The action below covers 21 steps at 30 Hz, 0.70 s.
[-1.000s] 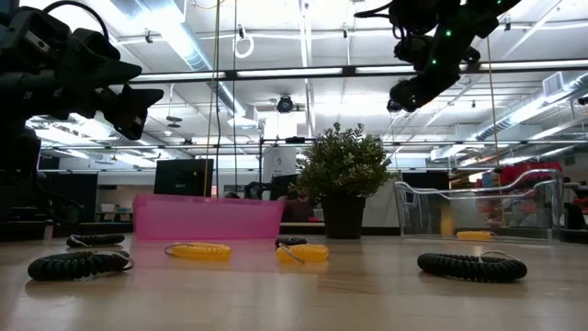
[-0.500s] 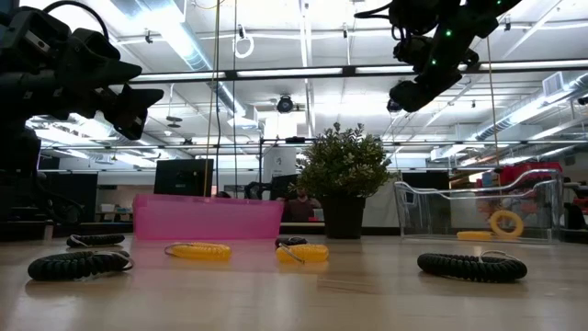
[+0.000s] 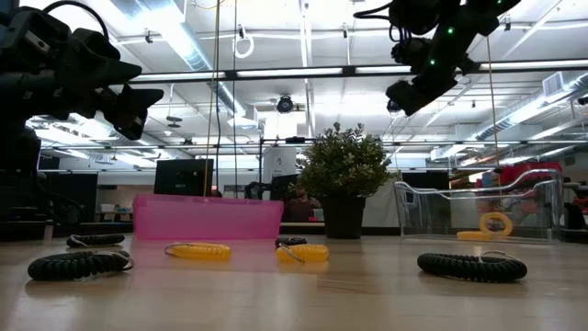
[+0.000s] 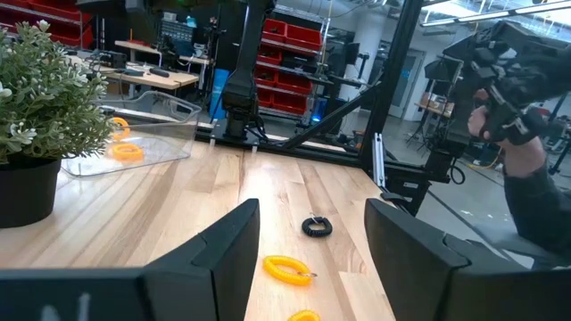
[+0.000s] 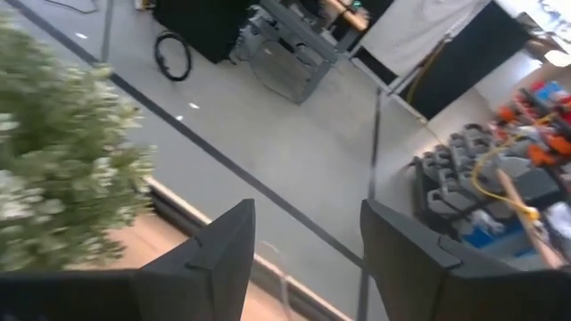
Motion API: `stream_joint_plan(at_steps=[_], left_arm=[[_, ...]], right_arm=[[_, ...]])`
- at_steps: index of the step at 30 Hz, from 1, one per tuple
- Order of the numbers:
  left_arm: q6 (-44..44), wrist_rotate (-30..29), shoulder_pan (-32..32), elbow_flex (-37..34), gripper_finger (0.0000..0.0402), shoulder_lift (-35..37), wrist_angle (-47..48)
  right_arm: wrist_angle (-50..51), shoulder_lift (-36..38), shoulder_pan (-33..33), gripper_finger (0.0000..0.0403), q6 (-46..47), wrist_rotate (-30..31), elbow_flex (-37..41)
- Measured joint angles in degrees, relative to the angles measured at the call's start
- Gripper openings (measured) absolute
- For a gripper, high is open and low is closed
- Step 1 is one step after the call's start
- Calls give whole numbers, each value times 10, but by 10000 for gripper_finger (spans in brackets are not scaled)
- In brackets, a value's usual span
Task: Sort spring keychains
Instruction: Put the yellow spring keychain into the transparent bin
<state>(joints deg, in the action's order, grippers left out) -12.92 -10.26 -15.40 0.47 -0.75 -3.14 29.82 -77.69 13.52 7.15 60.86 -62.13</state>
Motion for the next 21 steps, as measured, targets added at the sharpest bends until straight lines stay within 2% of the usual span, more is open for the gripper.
stream_joint_plan(at_steps=[15, 18, 21], left_arm=[[0, 0, 0, 0, 209, 0, 0], [0, 0, 0, 0, 209, 0, 0], [0, 0, 0, 0, 209, 0, 0]], right_arm=[[11, 0, -120, 208, 40, -8, 0], [8, 0, -143, 208, 39, -34, 0], [-3, 0, -163, 208, 19, -90, 0]])
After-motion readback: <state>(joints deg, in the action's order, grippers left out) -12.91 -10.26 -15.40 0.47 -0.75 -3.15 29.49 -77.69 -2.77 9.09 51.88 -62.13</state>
